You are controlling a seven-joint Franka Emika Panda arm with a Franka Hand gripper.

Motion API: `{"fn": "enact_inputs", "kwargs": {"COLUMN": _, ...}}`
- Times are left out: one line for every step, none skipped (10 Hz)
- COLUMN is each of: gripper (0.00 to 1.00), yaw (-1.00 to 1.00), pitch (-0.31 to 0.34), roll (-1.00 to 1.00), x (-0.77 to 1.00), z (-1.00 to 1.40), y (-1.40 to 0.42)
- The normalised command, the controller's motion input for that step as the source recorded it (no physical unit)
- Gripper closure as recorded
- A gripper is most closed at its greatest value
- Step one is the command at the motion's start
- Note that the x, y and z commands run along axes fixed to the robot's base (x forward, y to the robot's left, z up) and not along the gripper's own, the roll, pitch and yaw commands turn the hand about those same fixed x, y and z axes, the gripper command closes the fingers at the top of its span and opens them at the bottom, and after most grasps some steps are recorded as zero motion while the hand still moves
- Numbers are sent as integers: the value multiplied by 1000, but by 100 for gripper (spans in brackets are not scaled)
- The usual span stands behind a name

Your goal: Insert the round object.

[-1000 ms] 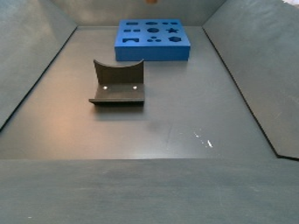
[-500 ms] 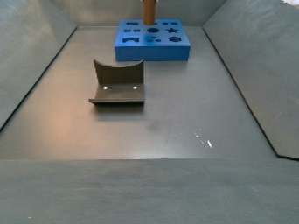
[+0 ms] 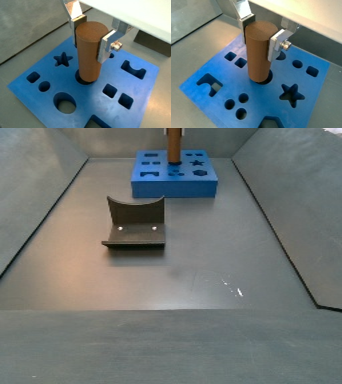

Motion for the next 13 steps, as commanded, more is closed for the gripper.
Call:
{"fn": "enact_inputs", "kwargs": {"gripper": 100, "yaw": 0, "pitch": -19, "roll": 0, "x": 9, "z": -400, "y": -63}}
{"fn": "enact_inputs", "kwargs": {"gripper": 100, "yaw": 0, "pitch": -43, "roll": 0, "x": 0, "z": -500, "y": -86}}
{"fn": "enact_inputs", "kwargs": {"gripper": 100, "yaw": 0, "pitch": 0, "roll": 10, "x": 0, "z": -369, "y": -100}}
{"fn": "enact_inputs", "kwargs": {"gripper": 100, "yaw": 0, "pitch": 0, "roll": 0, "x": 0, "z": -357, "y": -86}}
{"fn": "enact_inputs", "kwargs": {"gripper": 100, "yaw": 0, "pitch": -29, "roll": 0, "x": 0, "z": -446, "y": -40}}
{"fn": "enact_inputs", "kwargs": {"gripper": 100, "yaw": 0, "pitch": -59, "roll": 0, "x": 29, "z": -520, "y": 0}}
{"fn": "enact_inputs", "kwargs": {"gripper": 100, "yaw": 0, "pitch": -79, "roll": 0, "x": 6, "z": -549, "y": 0}}
{"fn": "enact_inputs", "kwargs": {"gripper": 100, "yaw": 0, "pitch": -74, "roll": 0, "x": 14, "z": -543, "y": 0}}
{"fn": "enact_inputs", "kwargs": {"gripper": 100, "yaw": 0, "pitch": -73, "roll": 0, "x": 6, "z": -520, "y": 0}}
{"fn": "enact_inputs", "kwargs": {"gripper": 100, "yaw": 0, "pitch": -59, "roll": 0, "x": 9, "z": -469, "y": 0}}
{"fn": "enact_inputs", "kwargs": {"gripper": 100, "yaw": 0, "pitch": -39, "roll": 6, "x": 0, "z": -369, "y": 0}}
{"fn": "enact_inputs", "kwargs": {"gripper": 100, "yaw": 0, "pitch": -6, "roll": 0, "x": 0, "z": -180, "y": 0}}
{"fn": "enact_inputs", "kwargs": {"gripper": 100, "yaw": 0, "pitch": 0, "roll": -16, "x": 0, "z": 0, "y": 0}}
